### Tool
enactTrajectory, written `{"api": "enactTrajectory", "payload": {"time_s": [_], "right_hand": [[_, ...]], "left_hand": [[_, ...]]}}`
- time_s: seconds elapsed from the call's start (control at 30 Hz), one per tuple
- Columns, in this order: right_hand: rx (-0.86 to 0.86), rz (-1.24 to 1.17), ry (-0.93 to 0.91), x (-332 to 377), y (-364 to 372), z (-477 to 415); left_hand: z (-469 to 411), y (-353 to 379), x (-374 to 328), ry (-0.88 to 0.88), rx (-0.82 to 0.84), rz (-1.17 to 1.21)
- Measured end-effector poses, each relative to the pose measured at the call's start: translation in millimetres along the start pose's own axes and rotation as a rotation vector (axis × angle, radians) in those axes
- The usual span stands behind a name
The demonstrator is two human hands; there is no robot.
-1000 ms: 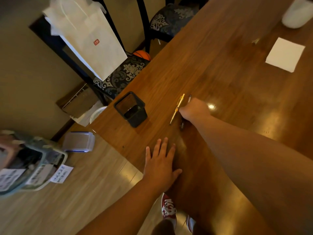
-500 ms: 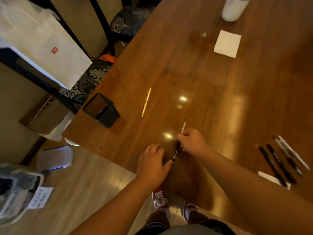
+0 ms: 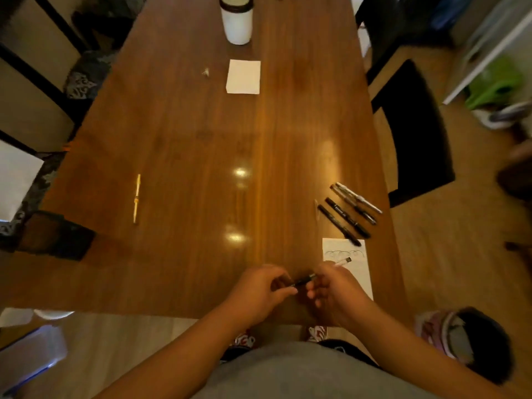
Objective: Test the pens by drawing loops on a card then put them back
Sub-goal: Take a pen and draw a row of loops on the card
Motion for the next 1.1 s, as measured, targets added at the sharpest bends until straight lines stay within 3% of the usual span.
{"api": "enactTrajectory", "payload": {"time_s": [0.23, 0.67, 0.9, 0.97, 1.1], "right_hand": [[0.122, 0.087, -0.125, 0, -56, 4], [0.399, 0.106, -0.172, 21, -101, 17], [0.504, 0.094, -0.2, 34, -99, 25], [0.495, 0.078, -0.211, 35, -102, 25], [0.442, 0.026, -0.197, 27, -108, 20]], "left_hand": [[-29, 48, -51, -0.019, 0.085, -0.001], [-40, 91, -88, -0.184, 0.205, 0.429], [-34, 110, -106, -0.259, 0.221, 0.846], [-36, 104, -106, -0.23, 0.191, 0.735], [-50, 84, -115, -0.03, 0.121, 0.157]]}}
Point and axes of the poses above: each hand's wrist, its own z-axis away from the middle knuckle, its own y-axis out of the palm, x = y × z, the point moved 10 cm from there along -z, towards the middle knuckle, and after that the axes turned 13 degrees about y, right-handed, at the moved point
